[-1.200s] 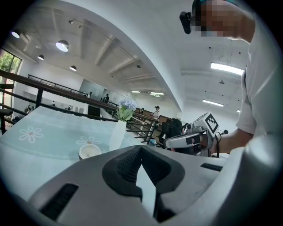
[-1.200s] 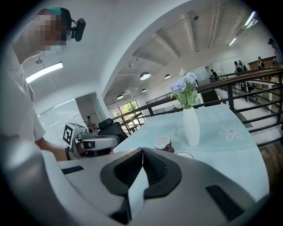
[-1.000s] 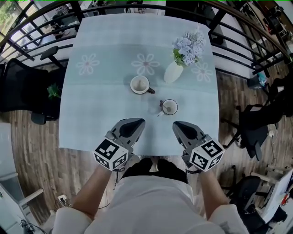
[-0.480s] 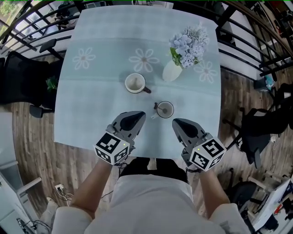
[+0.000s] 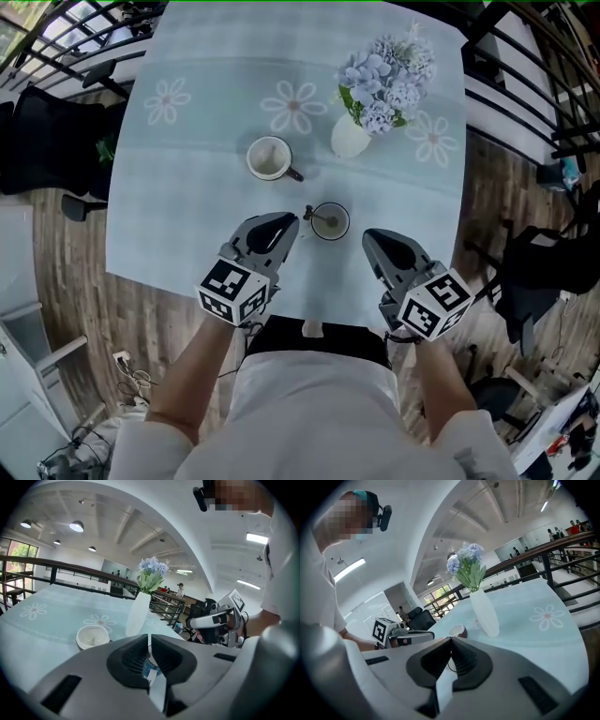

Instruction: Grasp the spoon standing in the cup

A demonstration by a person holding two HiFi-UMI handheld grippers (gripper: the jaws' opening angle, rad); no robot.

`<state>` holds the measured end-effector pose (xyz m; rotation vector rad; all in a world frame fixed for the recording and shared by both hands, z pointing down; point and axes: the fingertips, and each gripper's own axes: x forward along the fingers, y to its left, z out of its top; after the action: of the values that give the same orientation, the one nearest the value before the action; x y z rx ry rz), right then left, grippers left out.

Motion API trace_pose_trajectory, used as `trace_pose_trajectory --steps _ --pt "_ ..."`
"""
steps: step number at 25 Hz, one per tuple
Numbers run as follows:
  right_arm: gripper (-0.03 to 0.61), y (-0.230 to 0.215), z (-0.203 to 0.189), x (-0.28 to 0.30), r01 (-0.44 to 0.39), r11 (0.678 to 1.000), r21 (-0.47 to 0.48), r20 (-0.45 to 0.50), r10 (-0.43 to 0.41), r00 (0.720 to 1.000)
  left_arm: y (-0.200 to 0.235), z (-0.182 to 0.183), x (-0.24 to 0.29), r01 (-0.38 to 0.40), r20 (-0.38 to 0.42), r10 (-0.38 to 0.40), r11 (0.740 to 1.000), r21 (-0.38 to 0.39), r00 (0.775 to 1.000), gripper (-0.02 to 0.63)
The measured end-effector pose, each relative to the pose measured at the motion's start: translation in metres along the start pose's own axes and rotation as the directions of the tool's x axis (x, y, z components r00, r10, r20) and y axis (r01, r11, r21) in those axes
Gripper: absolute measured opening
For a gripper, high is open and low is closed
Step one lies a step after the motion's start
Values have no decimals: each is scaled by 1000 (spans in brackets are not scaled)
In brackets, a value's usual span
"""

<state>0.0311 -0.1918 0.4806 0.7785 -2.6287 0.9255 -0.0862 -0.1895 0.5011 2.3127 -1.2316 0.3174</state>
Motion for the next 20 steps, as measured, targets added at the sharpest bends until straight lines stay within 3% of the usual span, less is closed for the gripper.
trace_pose_trajectory --steps 6,9,20 --pt "21 -18 -7 0 -14 1000 14 -14 14 1000 1 -9 15 -22 -18 22 999 -30 1000 23" --pt "21 -23 -11 1 -15 999 35 -11 15 1000 0 -12 24 -16 -26 15 999 -40 1000 83" --pt "21 -38 -29 3 -18 998 53 -51 21 998 6 -27 44 -32 -57 28 996 -86 998 120"
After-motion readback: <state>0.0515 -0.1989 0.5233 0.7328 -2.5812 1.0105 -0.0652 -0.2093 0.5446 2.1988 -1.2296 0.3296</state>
